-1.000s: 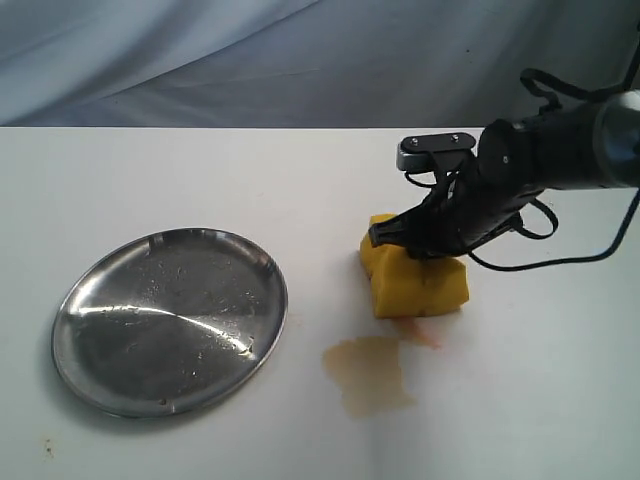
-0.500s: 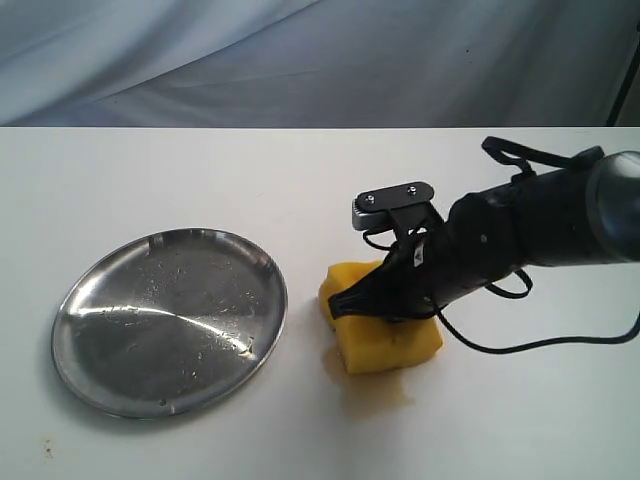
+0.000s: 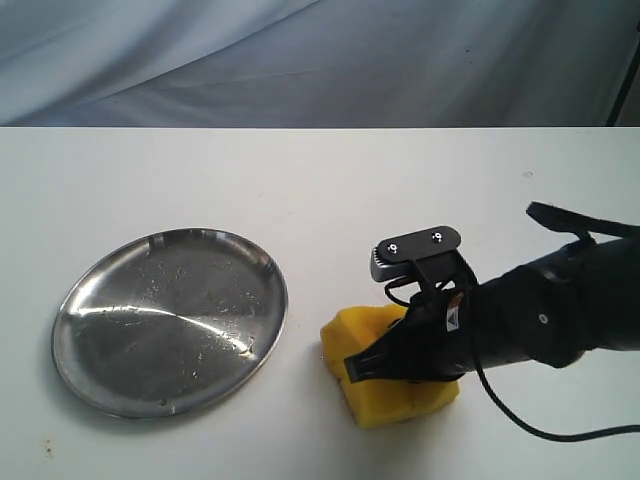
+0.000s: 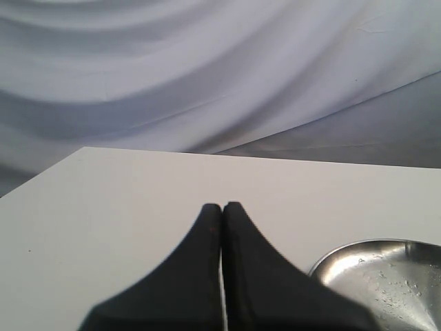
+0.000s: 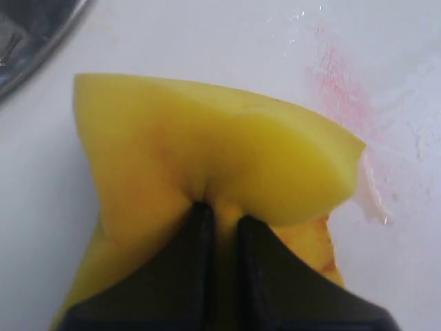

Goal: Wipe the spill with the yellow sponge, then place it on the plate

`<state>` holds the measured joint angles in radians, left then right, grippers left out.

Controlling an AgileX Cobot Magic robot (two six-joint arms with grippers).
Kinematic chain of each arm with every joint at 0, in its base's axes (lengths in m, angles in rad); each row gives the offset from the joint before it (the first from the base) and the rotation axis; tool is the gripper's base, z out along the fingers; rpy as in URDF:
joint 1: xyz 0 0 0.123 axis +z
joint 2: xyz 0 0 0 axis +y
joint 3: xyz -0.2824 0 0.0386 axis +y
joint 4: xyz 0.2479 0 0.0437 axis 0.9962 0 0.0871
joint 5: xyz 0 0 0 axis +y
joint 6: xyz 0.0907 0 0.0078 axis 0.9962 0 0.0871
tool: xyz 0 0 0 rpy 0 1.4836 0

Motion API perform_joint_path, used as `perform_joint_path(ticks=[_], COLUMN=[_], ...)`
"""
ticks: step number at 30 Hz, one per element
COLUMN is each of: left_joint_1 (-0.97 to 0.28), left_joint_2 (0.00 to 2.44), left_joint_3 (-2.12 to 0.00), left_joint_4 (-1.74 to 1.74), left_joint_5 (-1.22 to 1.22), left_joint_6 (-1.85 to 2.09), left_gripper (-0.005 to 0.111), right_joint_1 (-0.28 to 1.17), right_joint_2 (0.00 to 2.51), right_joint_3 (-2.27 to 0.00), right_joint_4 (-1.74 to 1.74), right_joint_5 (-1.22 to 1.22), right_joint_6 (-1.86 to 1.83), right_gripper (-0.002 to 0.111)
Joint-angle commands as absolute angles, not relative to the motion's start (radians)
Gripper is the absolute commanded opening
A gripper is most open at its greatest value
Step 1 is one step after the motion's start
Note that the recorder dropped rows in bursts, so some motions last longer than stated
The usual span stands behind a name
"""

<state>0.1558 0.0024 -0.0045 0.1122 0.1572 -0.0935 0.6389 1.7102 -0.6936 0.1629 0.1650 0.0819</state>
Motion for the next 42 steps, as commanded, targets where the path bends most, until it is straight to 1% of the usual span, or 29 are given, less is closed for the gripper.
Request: perform_joint_path(ticks=[1, 5, 10, 19, 22, 25, 30, 36, 42], left_joint_1=[0.159, 0.159, 0.159, 0.159, 0.159, 0.159, 0.159, 0.159, 0.159], left_joint_2=[0.0, 0.0, 0.0, 0.0, 0.0, 0.0, 0.0, 0.0, 0.0], left_joint_3=[0.0, 0.0, 0.0, 0.0, 0.0, 0.0, 0.0, 0.0, 0.0], left_joint_4=[0.115, 0.115, 0.115, 0.115, 0.115, 0.115, 0.115, 0.115, 0.115], left_joint_5=[0.154, 0.154, 0.154, 0.154, 0.154, 0.154, 0.154, 0.154, 0.154], left_joint_6=[-0.098, -0.098, -0.098, -0.098, -0.098, -0.098, -0.098, -0.098, -0.098], left_gripper=[0.0, 0.0, 0.0, 0.0, 0.0, 0.0, 0.0, 0.0, 0.0], right_joint_1=[0.651, 0.649, 0.606, 0.432, 0.398, 0.4, 0.441, 0.526, 0.628], right_joint_2=[1.691, 1.672, 1.669, 1.682, 1.682, 1.682, 1.69, 1.755, 1.772], right_joint_3=[-0.635, -0.623, -0.623, -0.625, -0.625, -0.643, -0.736, -0.852, -0.875], right_joint_4=[0.173, 0.175, 0.175, 0.135, 0.135, 0.135, 0.135, 0.142, 0.173], right_joint_5=[0.311, 0.314, 0.256, 0.219, 0.187, 0.184, 0.276, 0.396, 0.393], right_joint_6=[0.075, 0.079, 0.09, 0.117, 0.12, 0.12, 0.118, 0.099, 0.078], right_gripper=[0.0, 0.0, 0.0, 0.0, 0.0, 0.0, 0.0, 0.0, 0.0])
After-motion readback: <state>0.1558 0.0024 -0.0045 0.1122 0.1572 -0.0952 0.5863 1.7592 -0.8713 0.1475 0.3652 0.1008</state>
